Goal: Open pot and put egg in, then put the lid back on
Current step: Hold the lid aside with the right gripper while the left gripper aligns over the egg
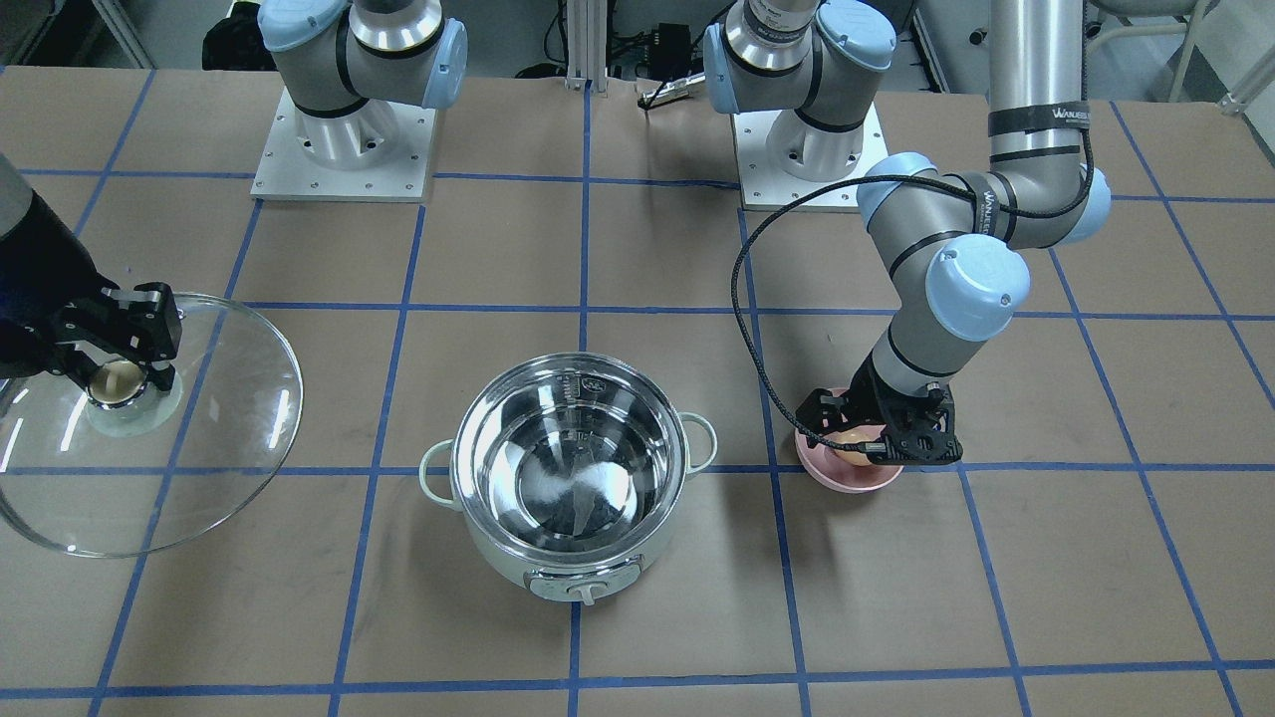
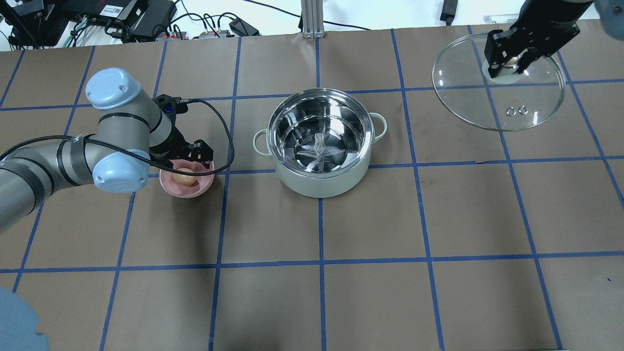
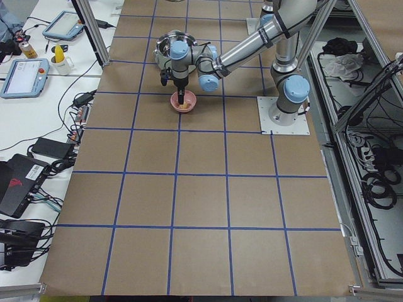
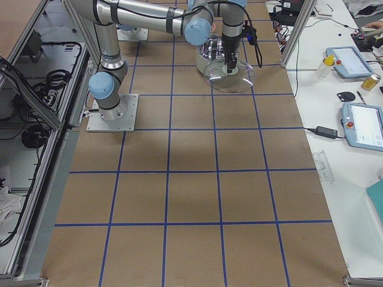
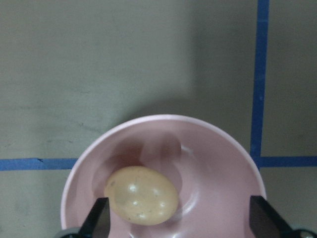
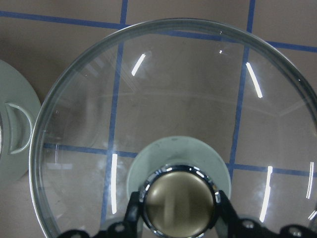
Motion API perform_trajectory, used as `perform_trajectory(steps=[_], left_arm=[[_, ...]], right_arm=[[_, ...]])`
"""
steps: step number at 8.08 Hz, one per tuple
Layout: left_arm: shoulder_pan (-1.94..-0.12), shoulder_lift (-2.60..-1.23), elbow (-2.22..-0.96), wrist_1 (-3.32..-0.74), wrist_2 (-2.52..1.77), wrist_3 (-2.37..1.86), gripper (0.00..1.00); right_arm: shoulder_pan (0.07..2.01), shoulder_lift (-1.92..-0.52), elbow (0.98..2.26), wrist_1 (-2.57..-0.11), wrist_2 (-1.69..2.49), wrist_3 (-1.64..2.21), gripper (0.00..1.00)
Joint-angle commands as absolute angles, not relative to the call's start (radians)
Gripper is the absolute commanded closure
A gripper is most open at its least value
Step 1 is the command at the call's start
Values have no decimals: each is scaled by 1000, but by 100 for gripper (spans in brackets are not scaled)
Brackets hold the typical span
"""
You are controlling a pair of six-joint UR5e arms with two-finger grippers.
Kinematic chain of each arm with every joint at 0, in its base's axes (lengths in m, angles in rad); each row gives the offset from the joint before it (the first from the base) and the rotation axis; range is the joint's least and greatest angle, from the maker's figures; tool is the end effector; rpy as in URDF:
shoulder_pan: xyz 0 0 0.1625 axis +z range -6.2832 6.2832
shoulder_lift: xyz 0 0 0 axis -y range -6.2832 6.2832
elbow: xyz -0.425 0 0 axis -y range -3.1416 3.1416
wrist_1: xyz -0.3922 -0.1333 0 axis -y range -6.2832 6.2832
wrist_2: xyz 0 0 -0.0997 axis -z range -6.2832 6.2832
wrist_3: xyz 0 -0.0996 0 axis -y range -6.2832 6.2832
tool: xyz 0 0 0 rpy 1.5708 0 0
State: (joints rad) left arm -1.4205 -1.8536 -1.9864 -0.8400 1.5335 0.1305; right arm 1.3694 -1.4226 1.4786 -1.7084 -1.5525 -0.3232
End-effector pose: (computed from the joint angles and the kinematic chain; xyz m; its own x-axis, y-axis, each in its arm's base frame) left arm -0.0573 -0.5365 0.2222 -0.9993 -0.0186 0.0327 -0.0198 0.9991 -0.0370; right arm 0.0200 -0.5775 0.4698 -0.9925 -0.1219 0.0086 -0.1222 0.9890 -0.0831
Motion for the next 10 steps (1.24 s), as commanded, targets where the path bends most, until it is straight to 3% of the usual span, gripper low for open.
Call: perform_trajectory(steps=[1,10], left_arm=[[-1420,-1855,-2005,-811,1523,123,0],[-1411,-1850,-2005,-842,1433,129,0]], right_arm=[[1370,-1417,1483,-1700,-1580,-331,100],[1370,-1413,1503,-1695,-1571,-331,100]])
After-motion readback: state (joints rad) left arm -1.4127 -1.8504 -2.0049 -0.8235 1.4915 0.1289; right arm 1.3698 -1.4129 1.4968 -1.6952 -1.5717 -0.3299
